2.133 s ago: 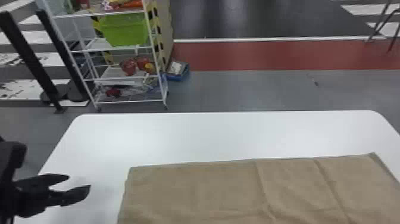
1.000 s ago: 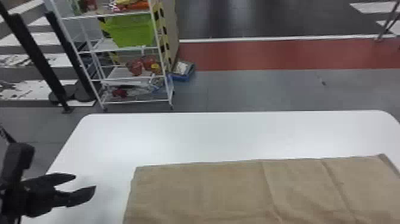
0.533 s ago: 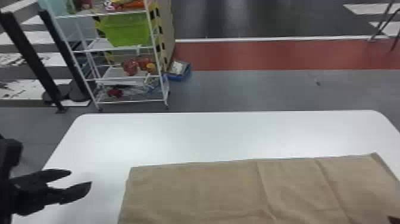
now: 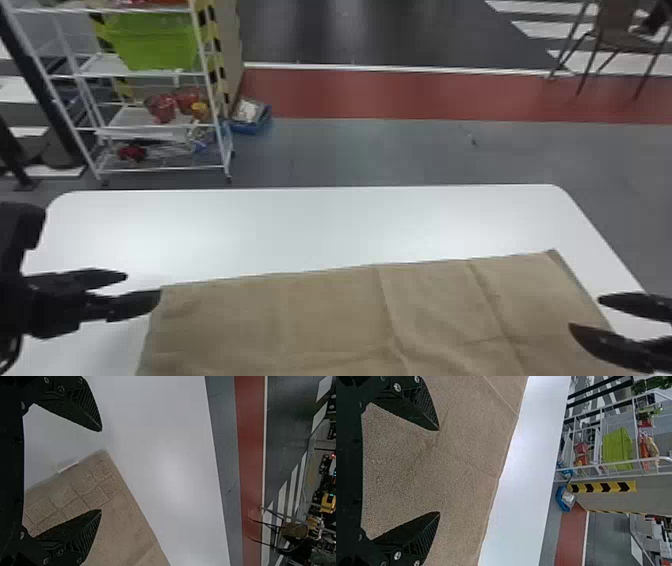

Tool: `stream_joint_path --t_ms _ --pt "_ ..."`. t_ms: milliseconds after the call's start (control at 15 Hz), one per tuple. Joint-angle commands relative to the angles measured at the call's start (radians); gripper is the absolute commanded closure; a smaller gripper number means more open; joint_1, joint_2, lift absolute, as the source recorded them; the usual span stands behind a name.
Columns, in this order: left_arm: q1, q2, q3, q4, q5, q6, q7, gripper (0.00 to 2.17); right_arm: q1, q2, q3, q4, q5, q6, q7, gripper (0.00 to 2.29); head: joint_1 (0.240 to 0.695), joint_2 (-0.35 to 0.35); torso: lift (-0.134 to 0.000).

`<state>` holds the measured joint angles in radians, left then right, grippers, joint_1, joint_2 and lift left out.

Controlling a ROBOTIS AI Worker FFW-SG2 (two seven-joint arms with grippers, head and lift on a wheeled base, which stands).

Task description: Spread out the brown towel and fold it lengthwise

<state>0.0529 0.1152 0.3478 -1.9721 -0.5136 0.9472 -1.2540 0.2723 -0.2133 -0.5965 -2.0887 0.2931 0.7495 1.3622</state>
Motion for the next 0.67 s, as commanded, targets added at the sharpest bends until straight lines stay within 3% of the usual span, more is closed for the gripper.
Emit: stream_joint_path --t_ms 0,333,600 --pt "-0.059 -0.002 -0.044 0.073 -0.020 0.025 0.002 0.21 0.004 0.000 -0.045 0.013 -0.012 -0.005 0.005 0.14 0.695 -0.090 -0.122" --pt "-0.099 0.001 -0.072 0.182 -0.054 0.003 0.027 0.27 0.012 -0.008 -0.106 0.055 -0.062 -0.026 0.005 0.14 0.695 -0.159 -0.122" --pt "-0.100 0.006 -0.061 0.211 -0.062 -0.027 0.048 0.27 0.021 -0.008 -0.111 0.073 -0.075 -0.038 0.005 0.14 0.695 -0.161 -0.122"
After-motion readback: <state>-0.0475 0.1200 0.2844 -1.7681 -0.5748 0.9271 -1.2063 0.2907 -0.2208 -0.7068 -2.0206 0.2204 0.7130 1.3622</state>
